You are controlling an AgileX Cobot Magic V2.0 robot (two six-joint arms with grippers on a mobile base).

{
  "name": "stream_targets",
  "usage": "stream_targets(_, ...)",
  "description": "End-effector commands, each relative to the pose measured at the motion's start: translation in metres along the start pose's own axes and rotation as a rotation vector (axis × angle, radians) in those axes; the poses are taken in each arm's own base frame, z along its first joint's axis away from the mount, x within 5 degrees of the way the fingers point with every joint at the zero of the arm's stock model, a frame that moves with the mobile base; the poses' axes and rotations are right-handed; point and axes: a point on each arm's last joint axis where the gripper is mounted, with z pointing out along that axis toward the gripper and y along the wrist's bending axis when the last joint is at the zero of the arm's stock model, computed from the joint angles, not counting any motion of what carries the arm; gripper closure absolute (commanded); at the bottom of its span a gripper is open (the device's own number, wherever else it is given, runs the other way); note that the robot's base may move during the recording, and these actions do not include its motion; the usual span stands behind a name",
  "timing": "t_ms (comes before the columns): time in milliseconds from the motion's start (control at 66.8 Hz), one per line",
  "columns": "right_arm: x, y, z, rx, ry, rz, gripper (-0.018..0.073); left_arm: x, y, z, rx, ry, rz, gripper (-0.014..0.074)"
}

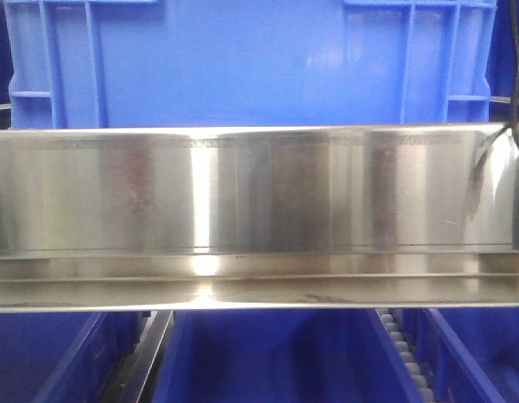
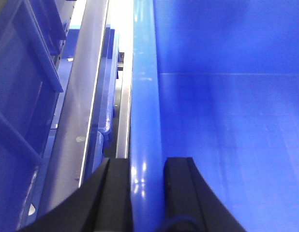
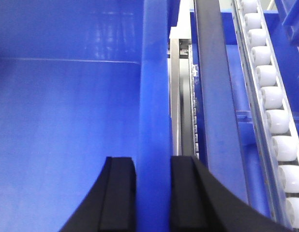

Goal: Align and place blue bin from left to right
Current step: 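Lift the gripped blue bin up off the conveyor rack with both grippers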

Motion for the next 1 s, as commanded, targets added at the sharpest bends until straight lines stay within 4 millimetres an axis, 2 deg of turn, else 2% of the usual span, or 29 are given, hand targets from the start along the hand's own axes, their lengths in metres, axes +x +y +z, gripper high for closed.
stream_targets(0,-0.008,-0.001,-0.018,-0.004,-0.049,-0.005,0.0636,-0.004,-0.001,-0.013,0.016,0.003,-0.035,0.0707)
stream_targets(150,-0.013,-0.003,-0.034,-0.008,-0.071,0.008,0.0636,-0.010,0.002,-0.029,0.027,-0.028,-0.046,0.0707)
stream_targets(330,-0.016,-0.006,-0.064,-0.022,-0.126,0.036,0.0636,-0.011,-0.002,-0.052,0.055,-0.060,-0.041,0.0707)
stream_targets(509,-0.017,-0.011,-0.096,-0.027,-0.181,0.041,0.0636,-0.009,-0.006,-0.070,0.070,-0.064,-0.042,0.0707)
stream_targets(734,-0.013,-0.015,-0.125,-0.009,-0.203,0.073,0.0636,-0.003,-0.015,-0.093,0.069,-0.072,-0.029,0.0707)
stream_targets(989,0.001,0.007,-0.151,-0.019,-0.218,0.030,0.0637,0.003,-0.022,-0.123,0.060,-0.097,-0.030,0.0707)
